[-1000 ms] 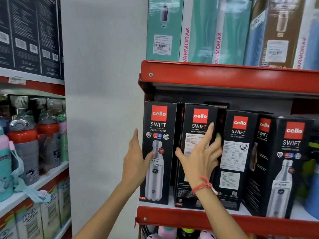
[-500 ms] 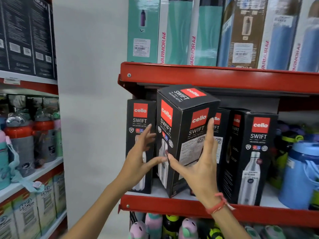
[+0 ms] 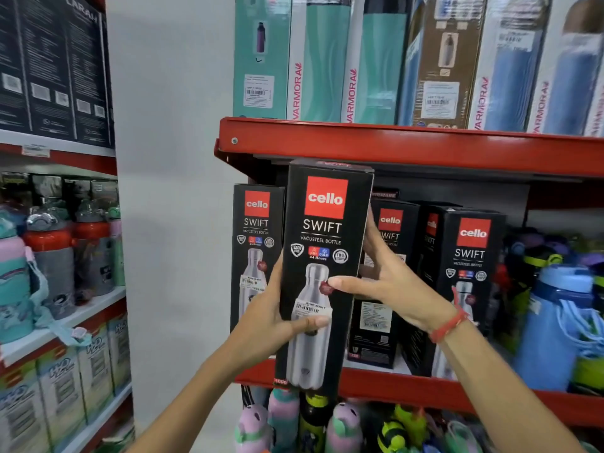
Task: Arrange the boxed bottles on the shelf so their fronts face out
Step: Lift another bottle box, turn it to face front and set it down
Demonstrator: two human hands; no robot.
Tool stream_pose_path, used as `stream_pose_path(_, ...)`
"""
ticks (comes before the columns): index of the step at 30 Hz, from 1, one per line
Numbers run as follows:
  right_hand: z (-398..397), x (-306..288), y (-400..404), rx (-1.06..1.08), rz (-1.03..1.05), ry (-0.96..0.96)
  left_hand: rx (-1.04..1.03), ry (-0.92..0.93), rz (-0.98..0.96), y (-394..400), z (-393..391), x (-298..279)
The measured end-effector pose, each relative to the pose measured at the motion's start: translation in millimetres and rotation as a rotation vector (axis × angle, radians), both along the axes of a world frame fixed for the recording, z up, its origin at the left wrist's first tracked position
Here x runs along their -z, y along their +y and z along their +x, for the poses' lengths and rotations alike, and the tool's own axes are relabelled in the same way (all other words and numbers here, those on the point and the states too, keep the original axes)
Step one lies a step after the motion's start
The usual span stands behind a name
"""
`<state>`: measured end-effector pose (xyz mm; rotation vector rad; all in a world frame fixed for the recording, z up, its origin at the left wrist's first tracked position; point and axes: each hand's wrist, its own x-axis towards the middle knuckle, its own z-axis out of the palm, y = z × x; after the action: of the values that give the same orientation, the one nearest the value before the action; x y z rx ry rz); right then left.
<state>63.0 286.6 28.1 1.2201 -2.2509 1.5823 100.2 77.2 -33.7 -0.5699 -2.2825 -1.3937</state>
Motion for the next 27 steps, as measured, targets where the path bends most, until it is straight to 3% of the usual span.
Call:
stream_pose_path(12, -55, 6, -19, 0.163, -0.033, 0.006, -0.095, -0.043, -0.026, 14, -77, 0)
stream_pose_path(21, -74, 35, -30, 0.258, -0.04, -0.018, -0.12, -0.126, -0.038, 14, -92, 16)
stream_pose_path(24, -69, 37, -37, 0.499, -0.016, 0.111, -0.152, -0.144, -0.042, 13, -95, 17)
stream_pose_path(27, -59, 35, -36, 0.957, -0.241, 0.511, -0.238, -0.133, -0.068, 16, -93, 21)
